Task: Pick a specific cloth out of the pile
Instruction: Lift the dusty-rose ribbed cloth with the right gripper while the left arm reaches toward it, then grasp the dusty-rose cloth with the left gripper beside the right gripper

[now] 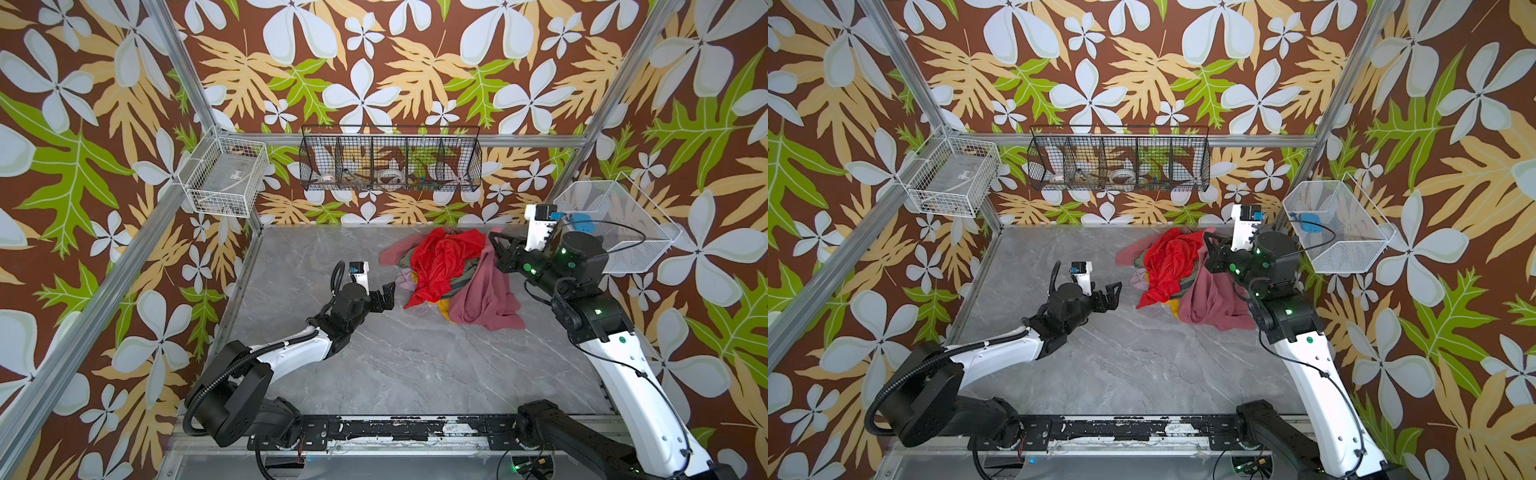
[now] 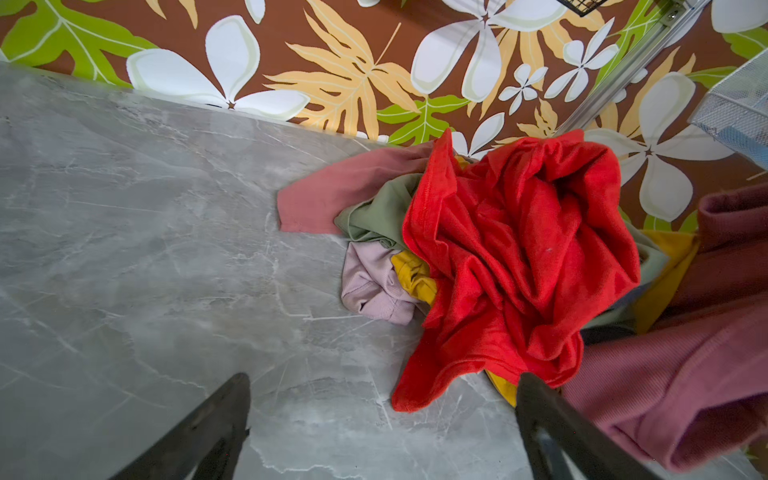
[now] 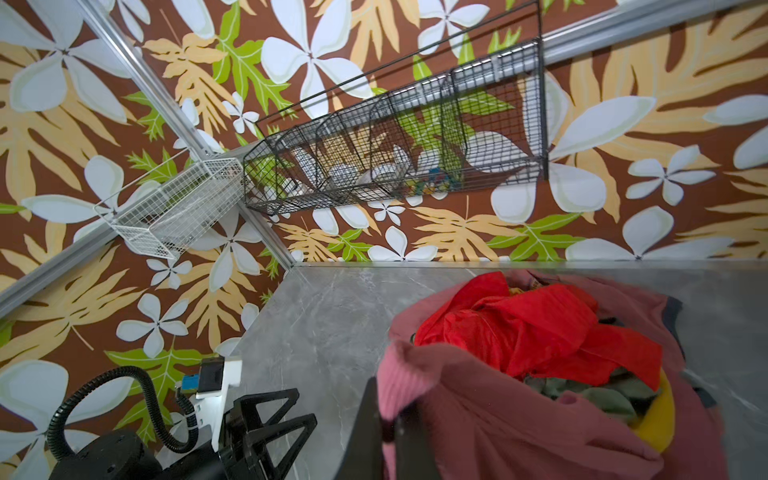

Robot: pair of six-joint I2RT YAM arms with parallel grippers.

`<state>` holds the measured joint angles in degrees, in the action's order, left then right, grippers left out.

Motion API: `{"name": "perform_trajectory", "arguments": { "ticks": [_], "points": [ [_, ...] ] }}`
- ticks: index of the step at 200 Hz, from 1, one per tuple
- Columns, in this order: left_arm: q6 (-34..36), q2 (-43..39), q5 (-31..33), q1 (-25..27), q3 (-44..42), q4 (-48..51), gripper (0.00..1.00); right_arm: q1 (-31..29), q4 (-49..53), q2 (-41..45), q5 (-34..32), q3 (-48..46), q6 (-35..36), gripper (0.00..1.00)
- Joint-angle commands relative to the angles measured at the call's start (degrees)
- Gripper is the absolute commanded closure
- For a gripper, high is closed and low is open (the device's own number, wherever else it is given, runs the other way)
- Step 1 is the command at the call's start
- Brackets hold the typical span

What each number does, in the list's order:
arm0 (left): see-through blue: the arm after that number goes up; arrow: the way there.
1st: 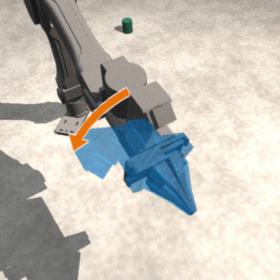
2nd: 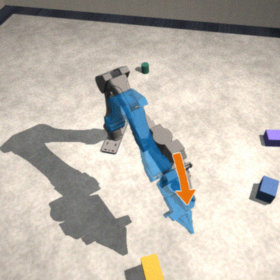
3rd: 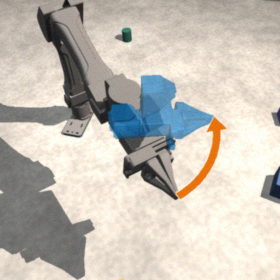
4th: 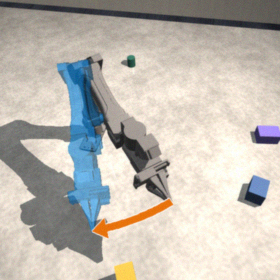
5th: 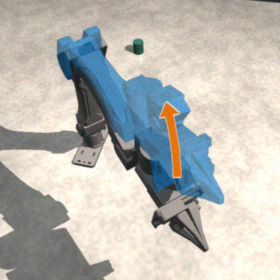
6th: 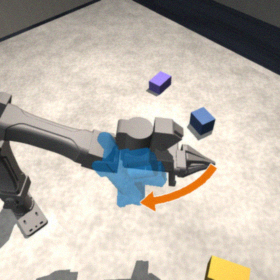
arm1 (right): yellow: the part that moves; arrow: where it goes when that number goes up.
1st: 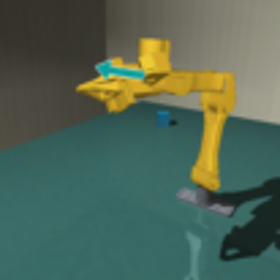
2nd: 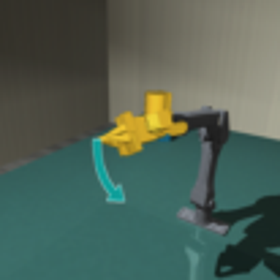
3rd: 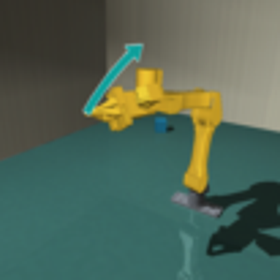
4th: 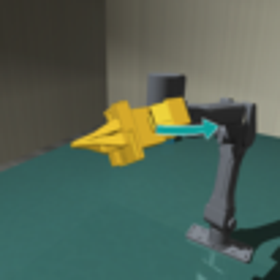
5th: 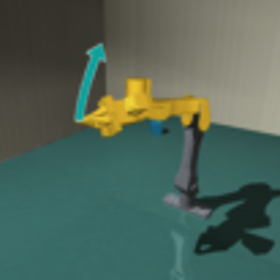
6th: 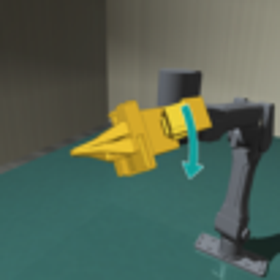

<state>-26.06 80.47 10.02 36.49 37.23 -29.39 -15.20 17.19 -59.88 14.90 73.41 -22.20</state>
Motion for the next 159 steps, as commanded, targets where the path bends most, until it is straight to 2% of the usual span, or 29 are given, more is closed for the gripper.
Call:
{"name": "perform_trajectory", "arguments": {
  "ticks": [1, 50, 80, 122, 143, 159],
  "points": [
    [0.09, 0.13, -1.06, 0.8, 0.47, -1.81, 0.0, -1.27, -1.27, -2.53, -3.9, 1.2, 2.6, 1.0],
    [3.69, 4.61, -7.83, 6.42, 5.3, 0.0, 0.01, -1.32, -7.27, -5.41, -2.98, -10.65, -2.76, 1.0],
    [5.6, 10.91, -10.88, 10.92, 11.78, 1.72, 0.02, -1.24, -7.83, -6.86, -5.18, -14.92, -2.18, 1.0],
    [4.5, 18.73, -18.62, 14.7, 19.39, 1.57, 0.1, 0.17, -9.28, -8.77, -4.02, -19.12, -2.76, 1.0],
    [4.03, 21.54, -18.76, 17.4, 21.95, 2.21, 0.12, 3.53, -11.19, -8.16, -1.92, -21.95, -4.98, 1.0],
    [2.97, 23.68, -15.5, 19.55, 24.72, 5.45, 0.13, 5.85, -12.08, -7.47, -0.51, -23.58, -6.07, 1.0]
  ]
}}
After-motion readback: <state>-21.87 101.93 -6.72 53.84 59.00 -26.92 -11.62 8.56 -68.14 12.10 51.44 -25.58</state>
